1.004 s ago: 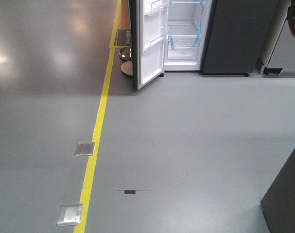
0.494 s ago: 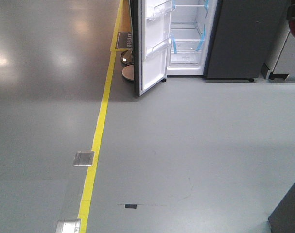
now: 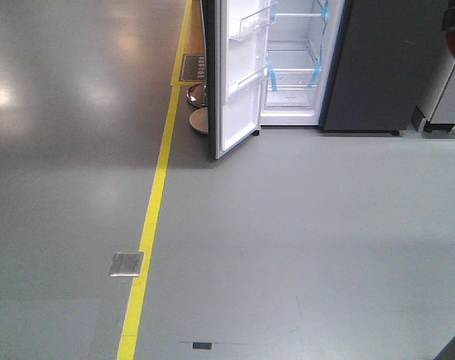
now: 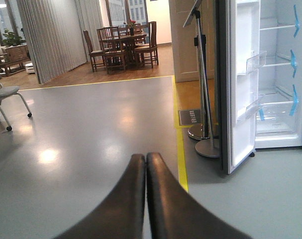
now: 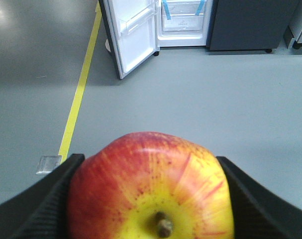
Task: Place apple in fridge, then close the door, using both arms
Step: 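Approach the refrigerator opening with the apple held in the right gripper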
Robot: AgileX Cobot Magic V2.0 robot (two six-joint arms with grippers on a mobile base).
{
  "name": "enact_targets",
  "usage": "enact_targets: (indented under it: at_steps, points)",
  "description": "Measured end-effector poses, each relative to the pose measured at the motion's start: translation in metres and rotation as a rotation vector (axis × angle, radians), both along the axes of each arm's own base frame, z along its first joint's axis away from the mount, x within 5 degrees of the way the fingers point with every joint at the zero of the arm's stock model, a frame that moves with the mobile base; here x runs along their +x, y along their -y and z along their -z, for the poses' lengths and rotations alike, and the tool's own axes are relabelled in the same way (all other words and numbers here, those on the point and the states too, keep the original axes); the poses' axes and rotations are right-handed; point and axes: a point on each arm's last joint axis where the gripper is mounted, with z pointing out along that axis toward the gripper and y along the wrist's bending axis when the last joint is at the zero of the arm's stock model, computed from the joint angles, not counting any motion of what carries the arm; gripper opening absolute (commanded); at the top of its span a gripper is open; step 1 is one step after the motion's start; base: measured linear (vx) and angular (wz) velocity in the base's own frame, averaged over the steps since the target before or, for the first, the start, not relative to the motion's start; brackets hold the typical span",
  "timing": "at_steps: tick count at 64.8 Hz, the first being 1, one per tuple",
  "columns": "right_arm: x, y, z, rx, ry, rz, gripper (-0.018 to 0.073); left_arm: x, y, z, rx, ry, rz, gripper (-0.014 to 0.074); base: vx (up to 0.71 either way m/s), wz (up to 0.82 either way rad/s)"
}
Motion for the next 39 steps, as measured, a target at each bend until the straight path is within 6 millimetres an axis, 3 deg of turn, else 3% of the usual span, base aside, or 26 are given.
enact_targets:
  at_steps: [39]
  points:
    - [0.0000,0.0000,0.0000,0.000,0.000,0.000,0.0102,0.0000,0.0000,0.0000,0.000,0.000,0.000,-0.0006,0.19,-0.01]
